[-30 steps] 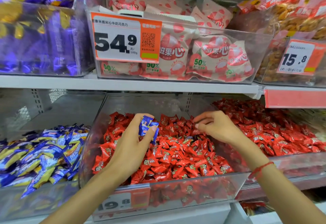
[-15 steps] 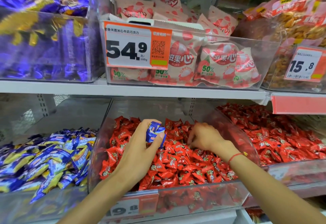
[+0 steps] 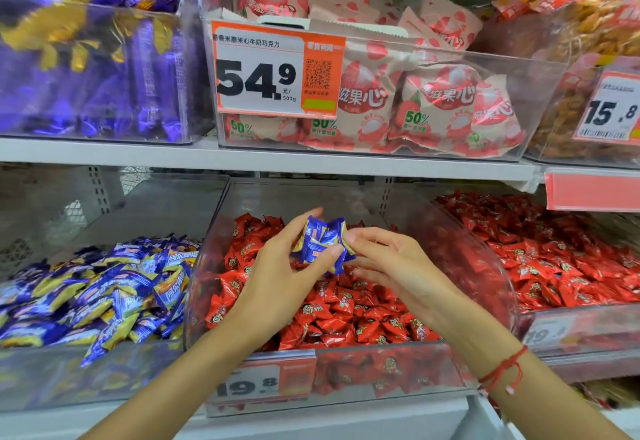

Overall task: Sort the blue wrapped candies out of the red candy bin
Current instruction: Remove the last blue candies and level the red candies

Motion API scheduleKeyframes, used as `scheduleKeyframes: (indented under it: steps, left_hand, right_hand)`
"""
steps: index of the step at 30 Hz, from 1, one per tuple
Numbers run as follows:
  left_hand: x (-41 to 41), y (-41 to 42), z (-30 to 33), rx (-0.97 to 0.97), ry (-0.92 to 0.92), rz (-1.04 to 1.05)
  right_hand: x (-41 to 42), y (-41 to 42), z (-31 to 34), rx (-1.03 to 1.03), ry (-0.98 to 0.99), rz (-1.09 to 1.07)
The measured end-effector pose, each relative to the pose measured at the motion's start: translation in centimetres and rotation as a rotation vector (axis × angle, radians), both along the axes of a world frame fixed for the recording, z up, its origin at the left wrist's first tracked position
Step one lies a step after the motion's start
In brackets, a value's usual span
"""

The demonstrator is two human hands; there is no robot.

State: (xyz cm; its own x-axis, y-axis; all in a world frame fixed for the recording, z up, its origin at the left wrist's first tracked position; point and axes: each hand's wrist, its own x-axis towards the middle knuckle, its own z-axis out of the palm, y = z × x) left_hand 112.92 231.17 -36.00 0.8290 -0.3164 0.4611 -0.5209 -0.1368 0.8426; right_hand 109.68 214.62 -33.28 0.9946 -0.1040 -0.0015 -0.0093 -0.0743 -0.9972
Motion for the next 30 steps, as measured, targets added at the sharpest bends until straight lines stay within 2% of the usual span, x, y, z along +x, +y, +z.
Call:
scheduleKeyframes:
  steps: [4, 7, 10, 12, 17, 20, 27, 30]
  left_hand:
    - [-0.5, 0.1, 0.3, 0.036, 0.021, -0.063]
    - [-0.9, 0.5, 0.9, 0.094, -0.093, -0.001]
    - [-1.9, 1.6, 2.1, 0.163, -0.21, 0.111]
    - [-2.7, 3.4, 2.8, 0.204, -0.282, 0.212]
    - [-4.1, 10.9, 2.6, 0.397, -0.428, 0.552]
    - [-3.2, 14.5, 1.5, 0.478, -0.37, 0.667]
    - [-1.4, 17.7, -0.3, 0.769, -0.097, 0.487]
    - [-1.9, 16.3, 0.6, 0.741, -0.205, 0.528]
  right_hand:
    - [-0.5, 0.0, -0.7, -0.021, -0.095, -0.018]
    - [-0.8, 0.3, -1.0, 0.049, -0.158, -0.057]
    - [-0.8, 0.3, -1.0, 0.059, -0.106, 0.002]
    - [-0.6, 0.1, -1.4, -0.103, -0.086, 0.057]
    - [-0.2, 0.0, -2.8, -0.728, -0.258, 0.111]
    - [-0.5, 0.6, -3.1, -0.955, -0.339, 0.096]
    - [-1.2, 0.8, -3.0, -1.002, -0.359, 0.101]
    - [-1.4, 0.9, -3.0, -0.993, -0.352, 0.102]
